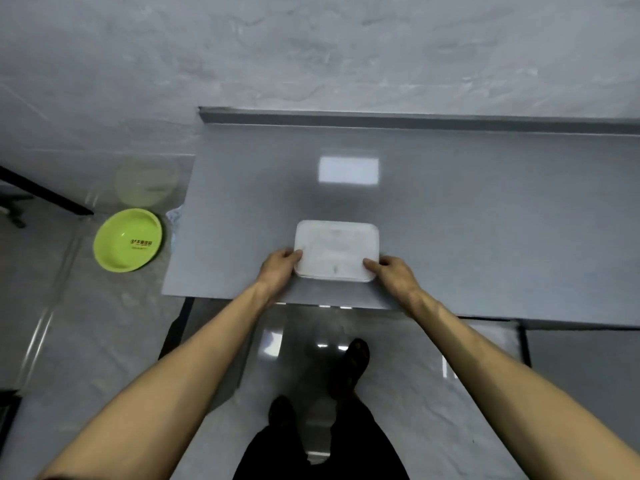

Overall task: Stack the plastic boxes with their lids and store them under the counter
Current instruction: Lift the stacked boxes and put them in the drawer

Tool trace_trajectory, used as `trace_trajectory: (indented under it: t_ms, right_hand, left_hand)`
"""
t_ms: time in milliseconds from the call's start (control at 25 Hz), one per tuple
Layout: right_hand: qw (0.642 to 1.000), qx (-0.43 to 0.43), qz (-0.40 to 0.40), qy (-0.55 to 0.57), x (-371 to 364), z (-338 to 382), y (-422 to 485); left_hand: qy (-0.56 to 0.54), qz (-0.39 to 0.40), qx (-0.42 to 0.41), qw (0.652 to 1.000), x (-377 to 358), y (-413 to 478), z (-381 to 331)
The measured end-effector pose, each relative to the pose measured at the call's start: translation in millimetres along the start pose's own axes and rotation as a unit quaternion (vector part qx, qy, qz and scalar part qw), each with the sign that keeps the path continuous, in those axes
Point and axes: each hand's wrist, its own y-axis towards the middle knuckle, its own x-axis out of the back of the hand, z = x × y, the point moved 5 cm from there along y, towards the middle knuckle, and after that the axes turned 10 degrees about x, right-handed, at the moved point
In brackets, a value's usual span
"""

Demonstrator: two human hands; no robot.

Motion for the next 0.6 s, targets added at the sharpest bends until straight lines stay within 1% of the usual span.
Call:
trace_trajectory:
  t_ms: [120,200,280,360,440,480,520,600]
  right_hand:
    - [1.0,-0.014,-0.001,0.024,2.9,-3.9,10.5]
    - [0.998,-0.01,-0.007,0.055,2.0,-5.3,8.2]
    - [0.992,-0.014,0.003,0.127,-6.6,-8.5,-4.5]
    - [0.966,-0.025,0.034,0.255,-27.5,-13.4,-22.8]
    - [0.925,-0.027,0.047,0.376,-52.2,-19.0,-46.0]
    - [0.914,-0.026,0.039,0.403,-63.0,-22.5,-58.2]
    - [0.911,-0.026,0.029,0.411,-72.7,-25.3,-69.4]
    - [0.913,-0.038,0.029,0.404,-92.0,-35.1,-93.2]
  left_hand:
    - [-0.001,-0.004,0.002,1.0,-5.1,-1.4,-6.3]
    - [-0.054,0.017,0.007,0.998,-1.2,-8.1,-3.7]
    - [-0.116,0.05,0.017,0.992,5.8,-19.1,1.9]
    - [-0.177,0.093,0.041,0.979,12.4,-30.8,14.3]
    - [-0.224,0.128,0.066,0.964,20.8,-40.8,33.8]
    - [-0.227,0.136,0.076,0.961,25.6,-43.4,46.2]
    - [-0.22,0.147,0.085,0.961,30.1,-44.8,59.5]
    - [-0.198,0.174,0.102,0.959,37.4,-51.7,89.8]
